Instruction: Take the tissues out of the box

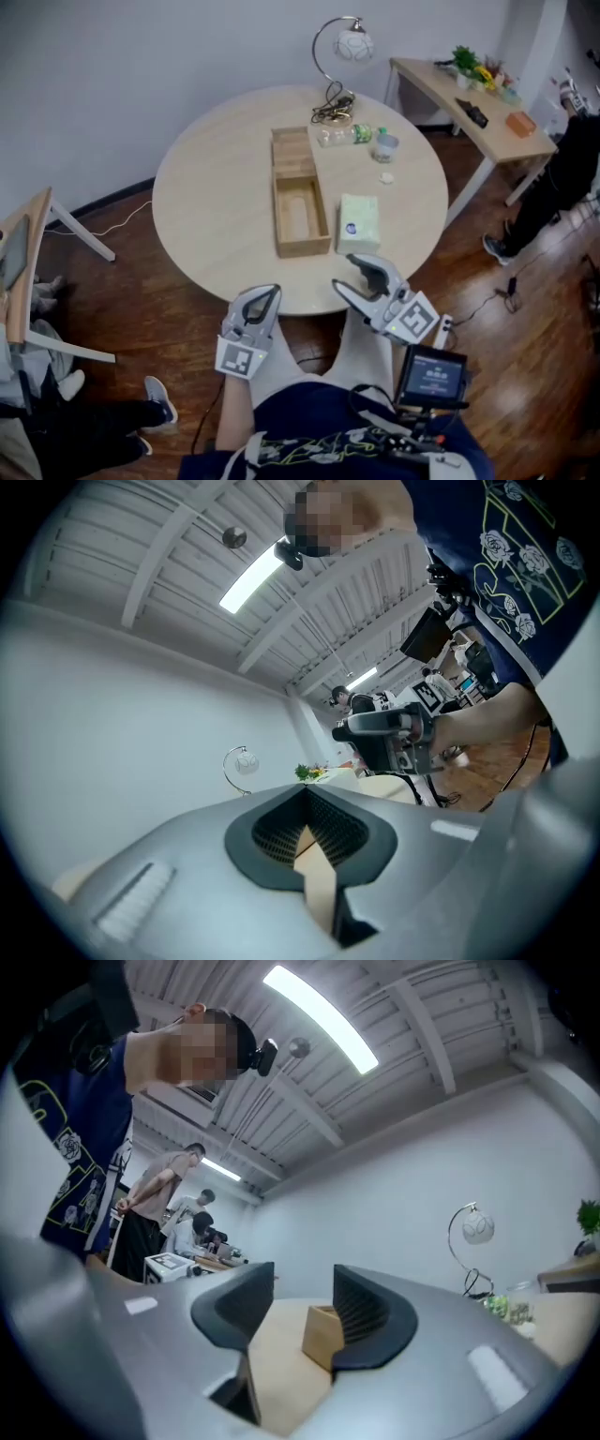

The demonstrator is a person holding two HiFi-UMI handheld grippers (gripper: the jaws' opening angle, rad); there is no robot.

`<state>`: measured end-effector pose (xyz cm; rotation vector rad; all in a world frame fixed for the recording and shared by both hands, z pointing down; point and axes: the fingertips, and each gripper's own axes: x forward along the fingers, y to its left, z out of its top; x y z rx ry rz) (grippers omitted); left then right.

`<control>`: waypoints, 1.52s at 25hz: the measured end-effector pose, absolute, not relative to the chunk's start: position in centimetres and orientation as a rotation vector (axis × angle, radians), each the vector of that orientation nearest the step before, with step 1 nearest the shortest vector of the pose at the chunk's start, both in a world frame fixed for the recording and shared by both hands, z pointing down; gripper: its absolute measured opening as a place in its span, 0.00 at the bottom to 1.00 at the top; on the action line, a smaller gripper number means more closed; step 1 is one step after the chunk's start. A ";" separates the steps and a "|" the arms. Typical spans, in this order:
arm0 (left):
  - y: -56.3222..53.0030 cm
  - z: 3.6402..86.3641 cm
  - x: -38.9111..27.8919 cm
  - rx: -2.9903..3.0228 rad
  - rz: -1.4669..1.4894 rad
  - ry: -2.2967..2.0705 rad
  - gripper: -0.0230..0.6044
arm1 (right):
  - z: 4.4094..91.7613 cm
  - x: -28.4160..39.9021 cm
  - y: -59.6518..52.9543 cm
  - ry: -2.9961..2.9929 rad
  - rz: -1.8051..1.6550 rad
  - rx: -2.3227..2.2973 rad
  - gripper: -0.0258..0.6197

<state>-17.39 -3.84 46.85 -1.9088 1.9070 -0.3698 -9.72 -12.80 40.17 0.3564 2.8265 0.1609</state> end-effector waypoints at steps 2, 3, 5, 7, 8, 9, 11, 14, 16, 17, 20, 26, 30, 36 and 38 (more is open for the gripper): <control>-3.8 47.0 -17.5 -1.915 -0.389 1.900 0.04 | 42.5 -10.3 -11.8 2.882 0.210 0.426 0.33; -3.8 47.1 -17.4 -1.921 -0.398 1.896 0.04 | 43.7 -10.6 -11.6 2.907 0.261 0.452 0.32; -3.7 47.6 -17.4 -1.936 -0.412 1.900 0.04 | 45.1 -11.2 -11.3 2.939 0.342 0.470 0.27; -3.5 47.9 -17.6 -1.941 -0.412 1.905 0.04 | 45.6 -11.8 -11.1 2.960 0.379 0.448 0.15; -3.6 47.9 -17.7 -1.936 -0.412 1.906 0.04 | 45.6 -12.0 -11.1 2.970 0.390 0.425 0.10; -3.6 47.9 -17.9 -1.927 -0.420 1.908 0.04 | 45.7 -12.3 -11.0 2.983 0.399 0.396 0.04; -3.8 48.0 -18.1 -1.899 -0.446 1.911 0.04 | 46.1 -12.9 -10.9 3.022 0.429 0.317 0.04; -4.1 48.6 -17.8 -1.853 -0.521 1.909 0.04 | 48.4 -14.0 -10.4 3.109 0.620 0.145 0.04; -4.3 49.3 -17.2 -1.828 -0.585 1.889 0.04 | 50.0 -14.5 -9.2 3.094 0.898 0.093 0.04; -4.3 49.3 -17.1 -1.828 -0.586 1.881 0.04 | 50.3 -14.6 -8.9 3.083 0.948 0.090 0.04; -3.1 47.7 -18.2 -1.909 -0.239 1.984 0.04 | 49.5 -14.6 -10.1 3.098 0.791 0.032 0.04; -0.6 47.1 -19.9 -1.921 0.135 1.994 0.04 | 44.2 -13.6 -9.8 2.858 1.053 0.069 0.04; -1.9 46.5 -20.8 -1.975 0.154 2.095 0.04 | 43.2 -13.1 -9.7 2.812 0.921 0.241 0.04; -3.7 44.3 -19.9 -2.133 0.193 2.042 0.04 | 42.8 -13.3 -10.8 2.864 0.503 0.420 0.03; -3.6 42.2 -18.4 -2.121 0.251 1.933 0.04 | 43.3 -14.3 -11.9 2.969 0.287 0.421 0.04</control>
